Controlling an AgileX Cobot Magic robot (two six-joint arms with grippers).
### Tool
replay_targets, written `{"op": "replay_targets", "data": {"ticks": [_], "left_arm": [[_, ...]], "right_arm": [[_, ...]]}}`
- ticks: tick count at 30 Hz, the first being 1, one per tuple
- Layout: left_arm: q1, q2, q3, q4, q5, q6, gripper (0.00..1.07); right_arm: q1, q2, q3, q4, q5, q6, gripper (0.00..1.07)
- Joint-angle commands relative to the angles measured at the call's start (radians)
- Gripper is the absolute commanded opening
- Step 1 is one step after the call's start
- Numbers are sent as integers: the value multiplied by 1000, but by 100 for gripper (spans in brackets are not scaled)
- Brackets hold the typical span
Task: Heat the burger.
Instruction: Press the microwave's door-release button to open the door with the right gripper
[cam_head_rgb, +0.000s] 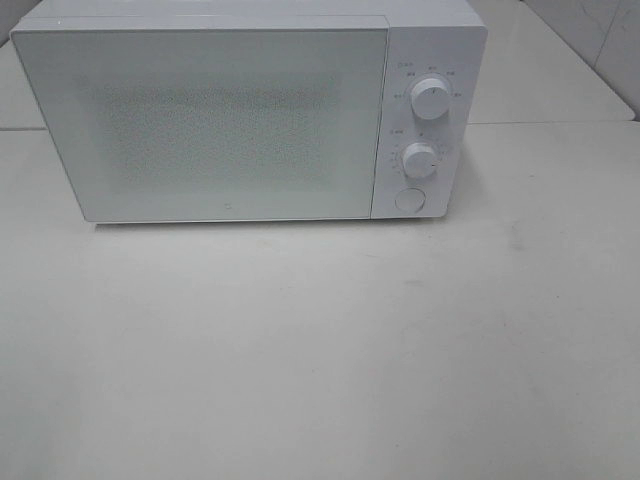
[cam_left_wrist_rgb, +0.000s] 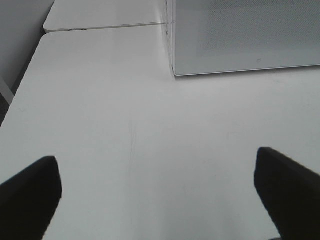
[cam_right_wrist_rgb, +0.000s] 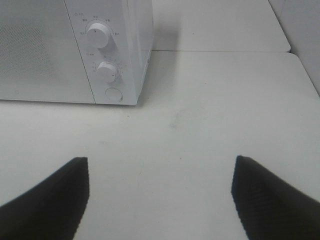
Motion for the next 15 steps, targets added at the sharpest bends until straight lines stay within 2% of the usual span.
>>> {"op": "replay_targets", "data": {"ticks": [1,15], "left_arm": [[2,-22,2,-7,-9,-1,104],[2,-22,2,-7,-9,-1,104]], "right_arm": [[-7,89,2,0,-128,-1,76],[-7,373,48,-1,-505,-1,76]]}}
